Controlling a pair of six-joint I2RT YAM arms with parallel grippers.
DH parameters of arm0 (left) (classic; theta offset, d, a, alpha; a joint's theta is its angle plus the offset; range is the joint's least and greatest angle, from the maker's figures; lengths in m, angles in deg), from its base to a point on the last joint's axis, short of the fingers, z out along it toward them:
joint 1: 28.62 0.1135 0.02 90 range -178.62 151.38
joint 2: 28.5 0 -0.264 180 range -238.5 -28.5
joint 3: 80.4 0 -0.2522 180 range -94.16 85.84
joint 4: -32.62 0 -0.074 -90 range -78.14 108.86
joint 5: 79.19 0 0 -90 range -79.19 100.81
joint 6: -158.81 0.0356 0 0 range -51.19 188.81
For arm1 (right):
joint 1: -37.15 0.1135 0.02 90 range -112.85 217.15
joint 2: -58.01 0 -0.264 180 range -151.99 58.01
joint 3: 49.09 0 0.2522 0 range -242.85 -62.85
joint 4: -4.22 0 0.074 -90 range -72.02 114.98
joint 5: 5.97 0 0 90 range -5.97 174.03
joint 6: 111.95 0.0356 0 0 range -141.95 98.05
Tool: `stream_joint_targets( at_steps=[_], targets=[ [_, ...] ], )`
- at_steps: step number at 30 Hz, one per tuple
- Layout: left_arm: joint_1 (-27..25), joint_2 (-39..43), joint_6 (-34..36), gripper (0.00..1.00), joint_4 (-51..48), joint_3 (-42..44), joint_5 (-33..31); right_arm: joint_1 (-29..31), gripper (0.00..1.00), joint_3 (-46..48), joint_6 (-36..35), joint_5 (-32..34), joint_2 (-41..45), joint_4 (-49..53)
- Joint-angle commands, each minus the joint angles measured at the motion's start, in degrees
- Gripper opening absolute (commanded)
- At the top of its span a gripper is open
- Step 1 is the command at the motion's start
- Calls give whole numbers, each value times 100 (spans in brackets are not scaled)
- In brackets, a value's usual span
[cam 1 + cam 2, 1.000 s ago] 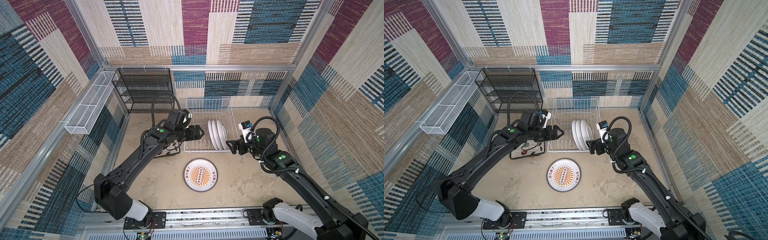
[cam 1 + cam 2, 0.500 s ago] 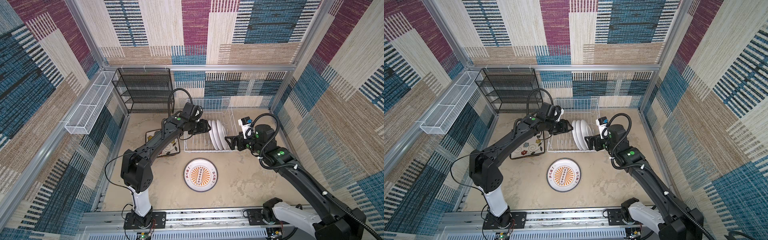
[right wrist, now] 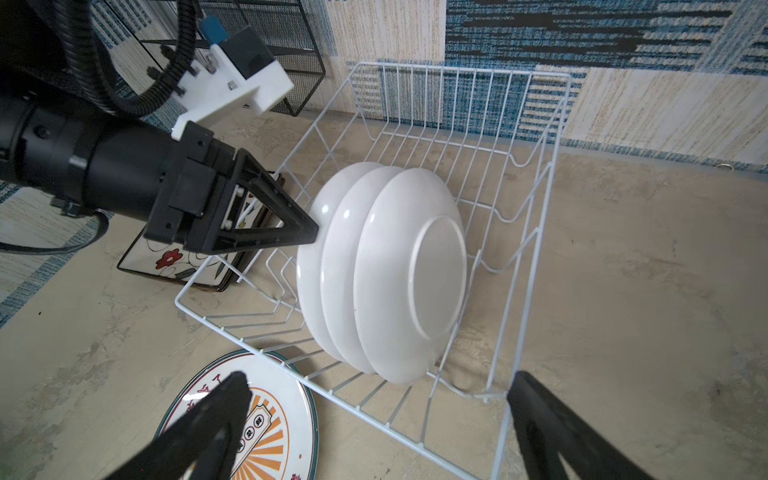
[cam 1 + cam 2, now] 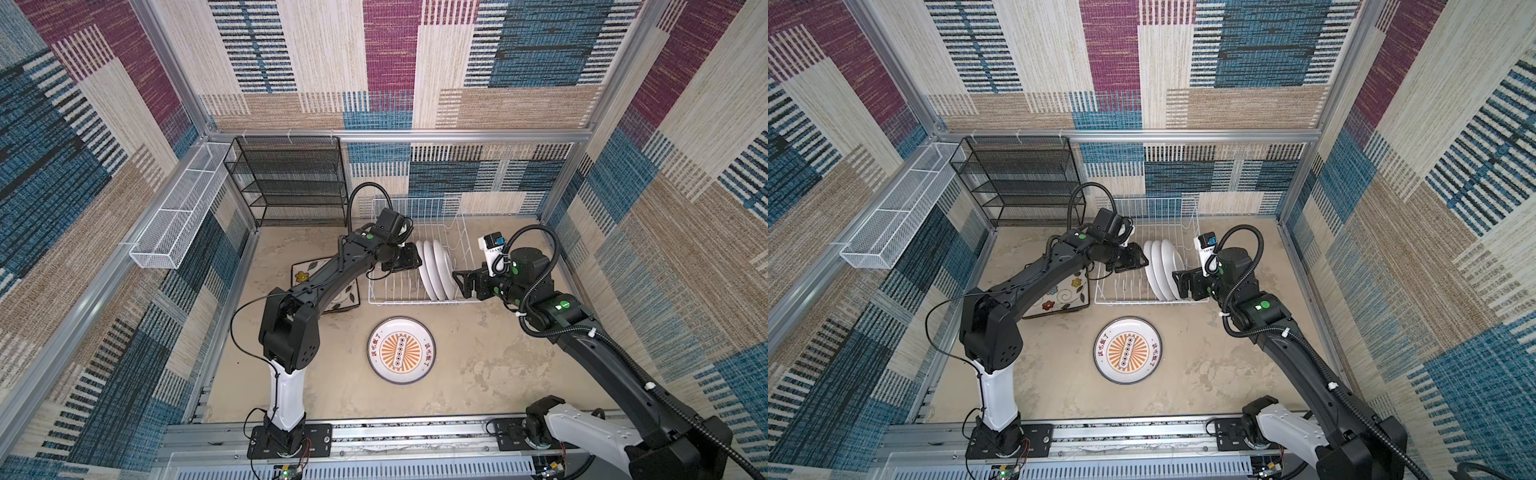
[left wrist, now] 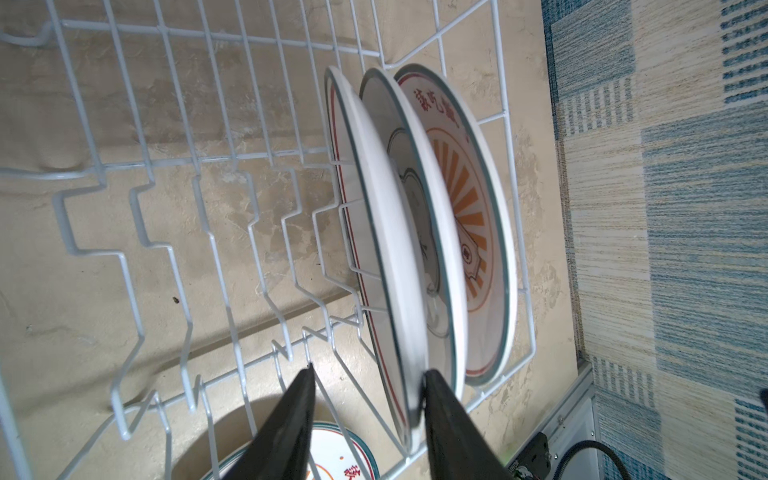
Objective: Unload the plates from the dish rack
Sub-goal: 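Open the left gripper and raise it back toward the rack, then close the left gripper on the rim of the nearest printed plate in the rack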
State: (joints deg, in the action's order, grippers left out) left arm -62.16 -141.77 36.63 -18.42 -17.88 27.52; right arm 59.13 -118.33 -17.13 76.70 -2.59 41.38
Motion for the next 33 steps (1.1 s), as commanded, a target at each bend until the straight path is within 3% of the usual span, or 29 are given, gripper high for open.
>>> stream_joint_targets(
  at_steps=[1, 10, 19, 33],
  targets=[
    [1, -93, 97, 43, -98, -66, -177, -17, 99, 20, -51, 39, -6, -151],
    [2, -449, -51, 41, -97, -295, -31, -28, 99, 46, -68, 59, -2, -150],
    [-3, -479, -322, 33, 164, -162, 201, -44, 99, 55, -43, 49, -2, -169],
    [-45, -490, -953, 8, 851, 229, 365, -53, 99, 55, -60, 109, 23, -118]
  ],
)
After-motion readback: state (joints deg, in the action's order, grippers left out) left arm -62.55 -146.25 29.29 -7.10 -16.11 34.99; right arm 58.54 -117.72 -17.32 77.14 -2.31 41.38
